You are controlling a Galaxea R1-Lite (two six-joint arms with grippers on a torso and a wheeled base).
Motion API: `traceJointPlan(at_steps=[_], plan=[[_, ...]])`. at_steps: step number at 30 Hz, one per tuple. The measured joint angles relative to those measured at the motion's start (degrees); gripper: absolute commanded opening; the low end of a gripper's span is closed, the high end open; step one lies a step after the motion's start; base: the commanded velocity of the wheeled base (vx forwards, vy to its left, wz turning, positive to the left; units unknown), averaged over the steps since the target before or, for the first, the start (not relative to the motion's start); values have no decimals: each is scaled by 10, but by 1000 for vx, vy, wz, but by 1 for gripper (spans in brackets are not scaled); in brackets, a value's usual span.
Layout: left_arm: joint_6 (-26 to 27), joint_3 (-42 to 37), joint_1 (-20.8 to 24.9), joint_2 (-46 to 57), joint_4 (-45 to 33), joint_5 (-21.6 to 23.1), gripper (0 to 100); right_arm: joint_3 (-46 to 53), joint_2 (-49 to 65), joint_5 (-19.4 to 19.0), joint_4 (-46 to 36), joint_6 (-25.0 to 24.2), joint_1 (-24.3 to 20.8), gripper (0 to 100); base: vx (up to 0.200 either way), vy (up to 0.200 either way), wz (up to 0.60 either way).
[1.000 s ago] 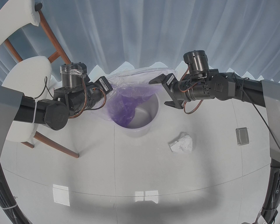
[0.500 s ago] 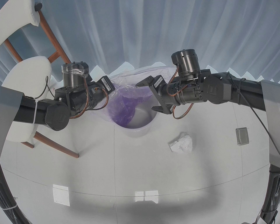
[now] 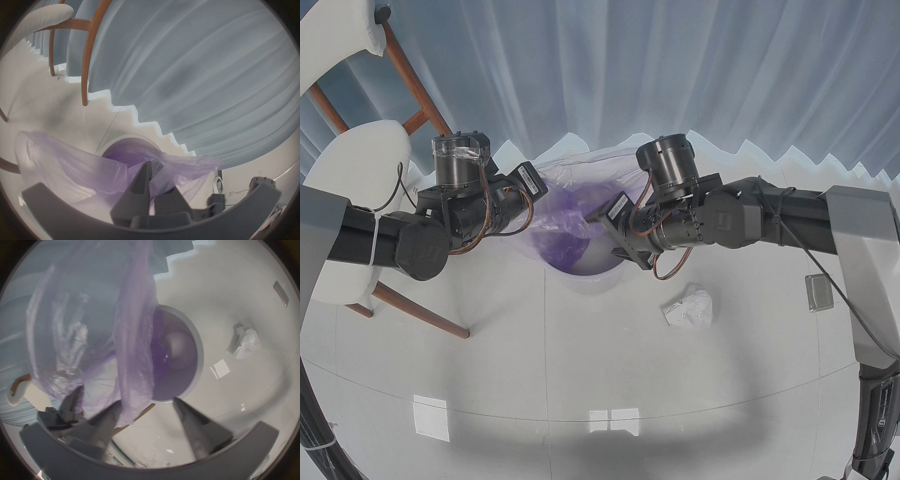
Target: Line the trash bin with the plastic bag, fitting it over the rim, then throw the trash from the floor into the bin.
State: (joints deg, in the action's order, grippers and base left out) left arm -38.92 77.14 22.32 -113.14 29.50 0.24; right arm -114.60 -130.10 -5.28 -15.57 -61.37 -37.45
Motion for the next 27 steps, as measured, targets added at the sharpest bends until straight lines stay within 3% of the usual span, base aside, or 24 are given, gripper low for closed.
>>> traceJointPlan(at_steps=[7, 20, 27], plan=[[0, 0, -5, 3, 0, 0, 0, 0, -17, 11, -4, 27, -2, 0, 0, 0, 0], [-46, 2, -32, 3, 0, -2, 0, 0, -1, 0, 4, 271, 58, 0, 0, 0, 0], [-88, 0, -38, 4, 0, -31, 0, 0, -3, -3, 89, 295, 90, 0, 0, 0, 0]])
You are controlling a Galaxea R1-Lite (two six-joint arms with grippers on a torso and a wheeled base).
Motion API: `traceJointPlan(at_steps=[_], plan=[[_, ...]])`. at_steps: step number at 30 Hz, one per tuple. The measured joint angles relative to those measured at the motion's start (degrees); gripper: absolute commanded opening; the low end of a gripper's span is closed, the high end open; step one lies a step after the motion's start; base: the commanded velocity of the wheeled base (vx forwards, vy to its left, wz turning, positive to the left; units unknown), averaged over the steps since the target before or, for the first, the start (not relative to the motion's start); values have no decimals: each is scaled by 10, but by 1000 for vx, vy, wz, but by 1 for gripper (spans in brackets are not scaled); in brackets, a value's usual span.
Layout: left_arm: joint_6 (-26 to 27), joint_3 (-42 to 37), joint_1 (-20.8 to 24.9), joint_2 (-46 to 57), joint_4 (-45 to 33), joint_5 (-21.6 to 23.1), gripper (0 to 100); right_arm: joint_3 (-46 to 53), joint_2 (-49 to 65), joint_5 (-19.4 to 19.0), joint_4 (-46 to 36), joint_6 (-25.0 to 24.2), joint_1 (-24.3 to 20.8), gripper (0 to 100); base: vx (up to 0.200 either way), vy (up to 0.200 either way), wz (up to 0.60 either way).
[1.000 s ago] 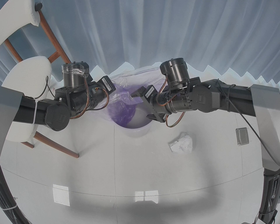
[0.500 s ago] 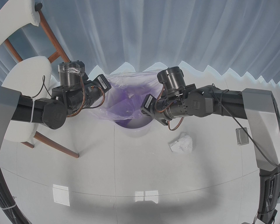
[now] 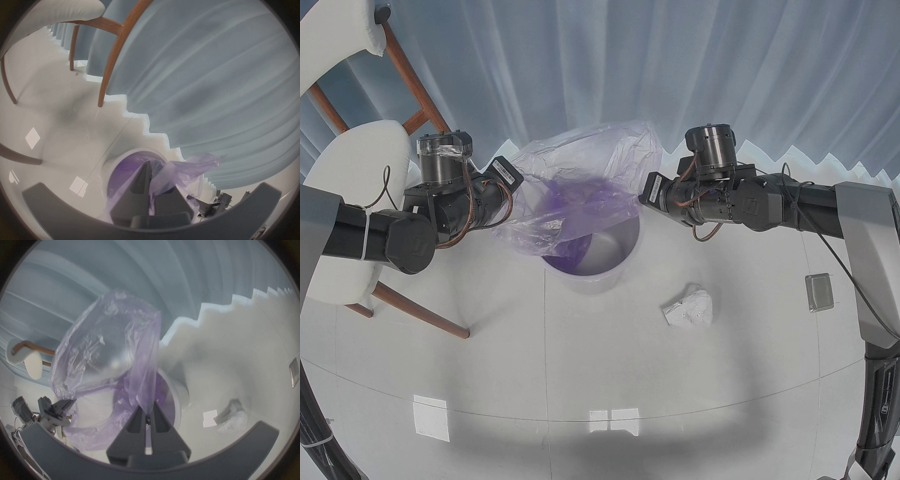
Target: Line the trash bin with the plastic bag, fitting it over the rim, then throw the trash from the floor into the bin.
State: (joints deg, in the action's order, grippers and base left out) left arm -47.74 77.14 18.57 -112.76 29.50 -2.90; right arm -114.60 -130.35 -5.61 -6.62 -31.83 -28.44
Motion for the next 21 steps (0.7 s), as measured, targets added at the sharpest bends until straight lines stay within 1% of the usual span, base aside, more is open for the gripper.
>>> traceJointPlan(at_steps=[2, 5, 13, 17, 21], plan=[[-8, -3, -1, 1, 0, -11, 0, 0, -5, 0, 22, 3, 7, 0, 0, 0, 0], [-12, -13, -2, 5, 0, -22, 0, 0, -17, 1, 31, 9, 21, 0, 0, 0, 0], [-14, -36, -3, 28, 1, -25, 0, 0, -63, 5, 28, 18, 47, 0, 0, 0, 0], [-14, -41, -3, 32, 5, -24, 0, 0, -100, 10, 2, 23, 56, 0, 0, 0, 0], [-14, -41, -2, 33, 9, -24, 0, 0, -137, 15, -49, 25, 59, 0, 0, 0, 0]])
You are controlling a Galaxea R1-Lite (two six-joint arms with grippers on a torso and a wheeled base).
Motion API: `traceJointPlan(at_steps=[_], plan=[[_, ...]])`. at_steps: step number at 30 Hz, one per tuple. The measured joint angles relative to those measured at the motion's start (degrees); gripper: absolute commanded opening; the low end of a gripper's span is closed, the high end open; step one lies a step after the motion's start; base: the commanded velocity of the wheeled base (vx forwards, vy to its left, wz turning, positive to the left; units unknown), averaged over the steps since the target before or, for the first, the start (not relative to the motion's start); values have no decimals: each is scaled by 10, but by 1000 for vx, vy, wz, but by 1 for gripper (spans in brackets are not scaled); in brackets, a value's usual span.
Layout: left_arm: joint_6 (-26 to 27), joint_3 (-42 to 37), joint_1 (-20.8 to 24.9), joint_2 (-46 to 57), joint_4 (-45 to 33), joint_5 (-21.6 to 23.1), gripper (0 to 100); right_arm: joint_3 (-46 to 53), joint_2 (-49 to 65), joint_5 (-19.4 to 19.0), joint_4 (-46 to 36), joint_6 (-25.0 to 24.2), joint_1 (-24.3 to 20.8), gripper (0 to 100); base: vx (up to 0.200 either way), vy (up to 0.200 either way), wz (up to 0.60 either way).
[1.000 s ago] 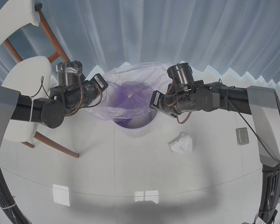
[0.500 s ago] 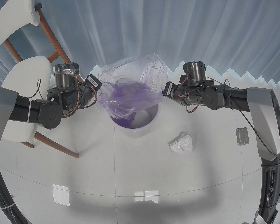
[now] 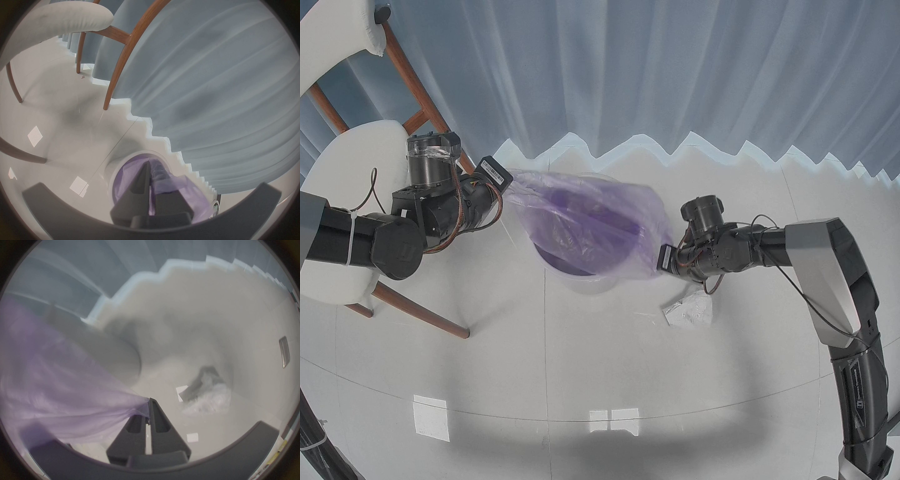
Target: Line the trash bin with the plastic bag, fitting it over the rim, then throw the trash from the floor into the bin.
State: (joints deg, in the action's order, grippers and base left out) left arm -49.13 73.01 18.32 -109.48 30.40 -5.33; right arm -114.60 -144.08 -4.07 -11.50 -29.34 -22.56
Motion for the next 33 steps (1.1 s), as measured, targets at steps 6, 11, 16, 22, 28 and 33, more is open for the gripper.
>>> traceJointPlan(at_steps=[6, 11, 16, 22, 28, 33], plan=[[5, -1, 34, -1, 3, 0, 0, 0, -35, 3, -41, 2, 0, 0, 0, 0, 0], [9, 3, 62, -8, 16, -1, 0, 0, -43, 4, -45, 4, 0, 0, 0, 0, 0], [9, 5, 70, -12, 18, -2, 0, 0, -43, 4, -50, 6, 1, 100, 0, 0, 0], [9, 5, 71, -13, 18, -2, 0, 0, -22, -3, -95, -23, -6, 100, 0, 0, 0], [9, 5, 68, -11, 18, -2, 0, 0, 31, -23, -195, -82, -17, 100, 0, 0, 0], [9, 5, 63, -4, 17, 0, 0, 0, 80, -35, -279, -100, -21, 100, 0, 0, 0]])
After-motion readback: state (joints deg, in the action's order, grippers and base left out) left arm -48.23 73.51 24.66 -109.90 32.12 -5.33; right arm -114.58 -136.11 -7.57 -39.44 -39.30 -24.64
